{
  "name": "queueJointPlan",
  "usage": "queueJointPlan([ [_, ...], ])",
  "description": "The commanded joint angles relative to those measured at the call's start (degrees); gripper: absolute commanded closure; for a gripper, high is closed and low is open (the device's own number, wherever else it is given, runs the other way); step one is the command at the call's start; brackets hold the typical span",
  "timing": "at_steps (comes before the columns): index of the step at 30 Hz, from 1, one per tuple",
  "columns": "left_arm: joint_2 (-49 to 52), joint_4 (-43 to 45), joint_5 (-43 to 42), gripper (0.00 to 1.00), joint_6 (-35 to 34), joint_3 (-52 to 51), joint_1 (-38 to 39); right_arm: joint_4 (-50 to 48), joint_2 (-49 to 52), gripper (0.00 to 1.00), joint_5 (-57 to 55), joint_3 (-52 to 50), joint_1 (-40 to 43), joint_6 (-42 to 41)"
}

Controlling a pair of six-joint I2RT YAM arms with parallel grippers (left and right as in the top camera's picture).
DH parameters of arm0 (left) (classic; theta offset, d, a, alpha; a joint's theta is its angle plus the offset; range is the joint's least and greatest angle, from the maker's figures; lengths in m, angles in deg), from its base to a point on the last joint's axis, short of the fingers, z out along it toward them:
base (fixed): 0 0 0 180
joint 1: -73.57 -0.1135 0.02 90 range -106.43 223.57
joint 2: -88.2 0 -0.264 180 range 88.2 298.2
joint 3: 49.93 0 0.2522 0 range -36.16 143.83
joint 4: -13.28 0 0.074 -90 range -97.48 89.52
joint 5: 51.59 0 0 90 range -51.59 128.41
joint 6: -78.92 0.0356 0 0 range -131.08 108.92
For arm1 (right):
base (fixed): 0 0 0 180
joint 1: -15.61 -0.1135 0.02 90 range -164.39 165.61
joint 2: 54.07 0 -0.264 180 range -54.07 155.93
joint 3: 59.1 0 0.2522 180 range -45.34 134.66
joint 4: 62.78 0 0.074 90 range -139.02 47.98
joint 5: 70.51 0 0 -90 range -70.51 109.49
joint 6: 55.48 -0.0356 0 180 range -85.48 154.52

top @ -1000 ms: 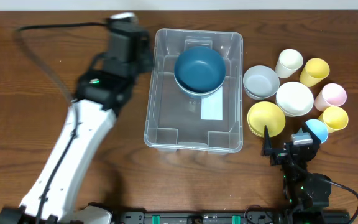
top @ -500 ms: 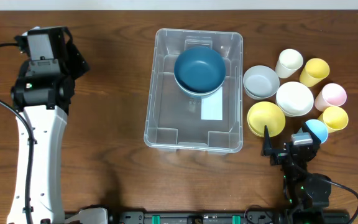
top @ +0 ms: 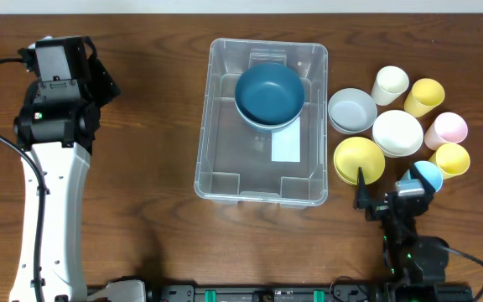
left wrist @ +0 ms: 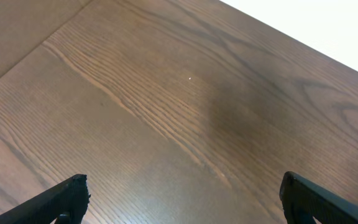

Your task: Pack container

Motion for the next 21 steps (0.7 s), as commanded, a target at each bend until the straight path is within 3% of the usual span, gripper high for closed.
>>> queueJointPlan([
  [1,-0.42,-0.15,1.14,0.02,0.50,0.74,-0.26,-4.70,-0.31,0.01,2.99,0.09,0.55,-0.87],
  [6,-0.42,-0.15,1.11,0.02,0.52,0.74,-0.26,0.98,2.01,0.01,-10.64,7.61,0.57,-4.09],
  [12,-0.42,-0.15,1.14,0.02,0.52,0.74,-0.26,15.45,18.21,0.01,-22.77,28.04,0.96,-4.28],
  [17,-0.42,-0.15,1.14,0.02,0.50,0.74,-0.26,25.55,37.24,0.01,-21.09,46.12,3.48,-4.28],
  [21,-0.42,-0.15,1.14,0.02,0.50,0.74,-0.26,34.34,52.35,0.01,-10.95,58.77,7.45,-4.28],
])
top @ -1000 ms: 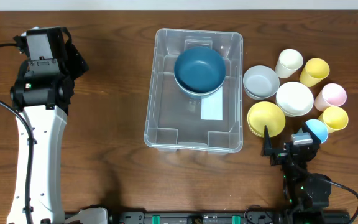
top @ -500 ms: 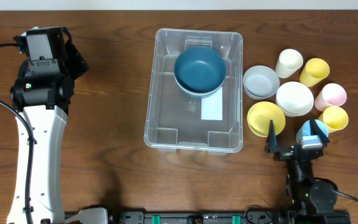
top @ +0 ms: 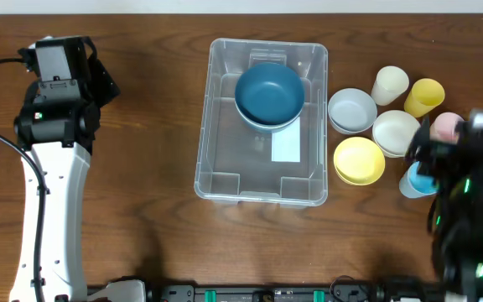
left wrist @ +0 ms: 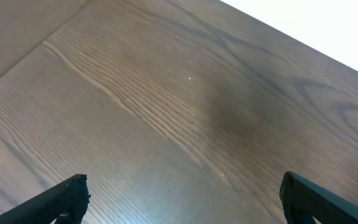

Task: Pack container
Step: 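Reach the right gripper to the yellow cup and grasp its rim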

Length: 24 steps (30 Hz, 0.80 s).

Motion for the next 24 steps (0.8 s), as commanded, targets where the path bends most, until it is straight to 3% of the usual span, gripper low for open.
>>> queueJointPlan([
  [1,-0.42,-0.13,1.20,0.02,0.52,0.74,-0.26,6.05,11.52,0.01,9.49,9.03,3.54,-0.63],
  [7,-0.42,-0.13,1.20,0.02,0.50,0.74,-0.26,17.05,28.89,0.01,17.07,22.49,6.97,-0.66],
  [11,-0.42,-0.13,1.20,0.02,0.52,0.74,-0.26,14.12,32.57,0.01,16.65,23.45,6.97,0.20],
  [24,-0.42,-0.13,1.20,0.02,0.52,0.74,-0.26,6.14,39.69,0.01,15.72,23.45,7.52,18.25],
])
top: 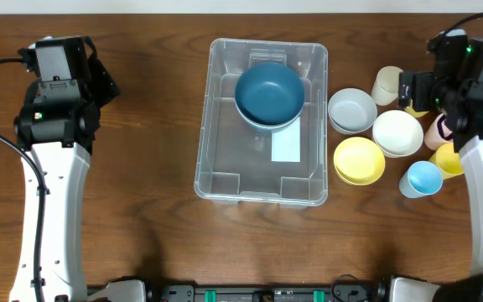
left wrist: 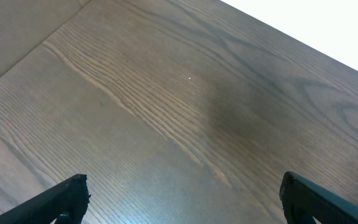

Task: Pack container
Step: 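Reach the right gripper to the yellow cup and grasp its rim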

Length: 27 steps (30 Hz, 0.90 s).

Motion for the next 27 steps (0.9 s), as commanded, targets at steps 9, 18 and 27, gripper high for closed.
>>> queueJointPlan([
  [9,-0.35,-0.17,1.18,0.02,0.52,0.74,-0.24,-2.40,5.03,0.01,-1.05,1.99,6.93,3.85],
  [18,-0.35,-0.17,1.18,0.02,0.50,0.74,-0.24,-0.33,5.70,0.04,9.03,7.91,17.29,-3.96],
  [27,-0.35,-0.17,1.18,0.02,0.52,0.74,-0.24,11.52,17.33,0.09,9.44,21.42,18.91,-0.81],
])
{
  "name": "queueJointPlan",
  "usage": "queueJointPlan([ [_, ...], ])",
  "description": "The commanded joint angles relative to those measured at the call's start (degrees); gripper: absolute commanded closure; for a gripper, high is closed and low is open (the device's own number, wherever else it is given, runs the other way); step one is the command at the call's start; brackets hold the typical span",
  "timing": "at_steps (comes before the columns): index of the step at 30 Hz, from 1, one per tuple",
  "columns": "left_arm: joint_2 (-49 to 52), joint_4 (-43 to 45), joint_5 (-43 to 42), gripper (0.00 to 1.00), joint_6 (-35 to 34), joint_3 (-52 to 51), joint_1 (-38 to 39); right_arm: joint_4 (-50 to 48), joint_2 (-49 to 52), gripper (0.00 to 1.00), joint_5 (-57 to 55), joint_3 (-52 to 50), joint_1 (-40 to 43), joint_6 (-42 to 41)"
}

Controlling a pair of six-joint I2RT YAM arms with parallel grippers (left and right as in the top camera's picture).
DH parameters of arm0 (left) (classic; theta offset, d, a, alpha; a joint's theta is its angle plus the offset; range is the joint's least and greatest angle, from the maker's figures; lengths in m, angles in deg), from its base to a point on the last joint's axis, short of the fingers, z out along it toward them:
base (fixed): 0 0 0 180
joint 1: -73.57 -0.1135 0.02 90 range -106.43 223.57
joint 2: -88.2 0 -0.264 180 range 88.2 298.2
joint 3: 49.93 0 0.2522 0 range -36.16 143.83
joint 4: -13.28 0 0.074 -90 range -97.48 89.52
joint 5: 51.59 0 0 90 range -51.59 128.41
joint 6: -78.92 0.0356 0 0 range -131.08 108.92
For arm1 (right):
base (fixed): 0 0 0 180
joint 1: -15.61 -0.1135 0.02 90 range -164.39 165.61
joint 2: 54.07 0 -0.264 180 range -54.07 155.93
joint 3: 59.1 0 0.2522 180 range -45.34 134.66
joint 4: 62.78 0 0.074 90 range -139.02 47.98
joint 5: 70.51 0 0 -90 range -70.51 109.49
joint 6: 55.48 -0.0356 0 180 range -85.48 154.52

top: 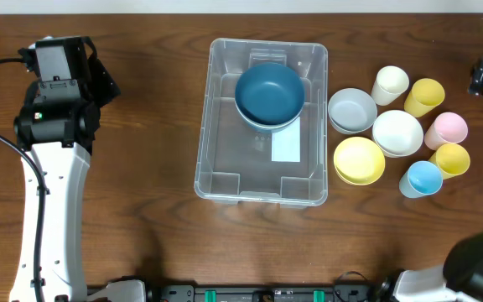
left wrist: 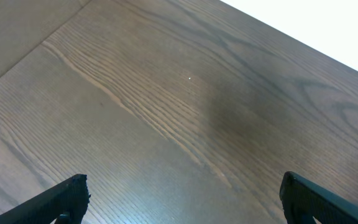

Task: Pack container
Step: 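Reach the right gripper to the yellow cup and grasp its rim, then lift the yellow cup and carry it to the container's front-left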

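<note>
A clear plastic container stands mid-table with a dark blue bowl in its far half. To its right stand a grey bowl, a white bowl, a yellow bowl and cream, yellow, pink, second yellow and blue cups. My left gripper hangs open over bare table at the far left, holding nothing. Of the right arm, only a dark end piece shows at the right edge; its fingers are hidden.
The left arm runs along the table's left side. A white label lies on the container's floor. Part of the right arm's base shows at the bottom right corner.
The right arm's end was over the cream and yellow cups at the back right; now it sits at the right edge, mostly out of frame. Bowls, cups and left arm are unchanged.
The right gripper was first low at the front right beside the blue cup. It was then blurred over the cups, then at the back right by the cream cup, and now at the frame's right edge. No bowl or cup has moved. The left gripper stayed open.
</note>
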Motion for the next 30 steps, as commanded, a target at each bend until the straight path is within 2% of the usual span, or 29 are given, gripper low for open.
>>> queueJointPlan([
  [1,-0.35,-0.17,1.18,0.02,0.55,0.74,-0.26,3.78,6.64,0.09,1.64,5.73,-0.09,1.79],
  [5,-0.35,-0.17,1.18,0.02,0.52,0.74,-0.26,4.31,12.02,0.10,1.22,7.80,0.13,1.88],
  [8,-0.35,-0.17,1.18,0.02,0.52,0.74,-0.26,4.28,14.27,0.17,1.84,7.80,0.07,2.05],
  [12,-0.35,-0.17,1.18,0.02,0.55,0.74,-0.26,4.92,17.25,0.23,7.58,7.78,-0.11,7.15],
  [16,-0.35,-0.17,1.18,0.02,0.55,0.74,-0.26,4.15,20.28,0.34,8.07,7.78,-0.63,7.48],
  [26,-0.35,-0.17,1.18,0.02,0.52,0.74,-0.26,3.54,26.75,0.37,8.07,7.78,-1.55,7.67],
  [30,-0.35,-0.17,1.18,0.02,0.55,0.74,-0.26,2.78,27.98,0.53,8.04,7.78,-2.03,7.67],
])
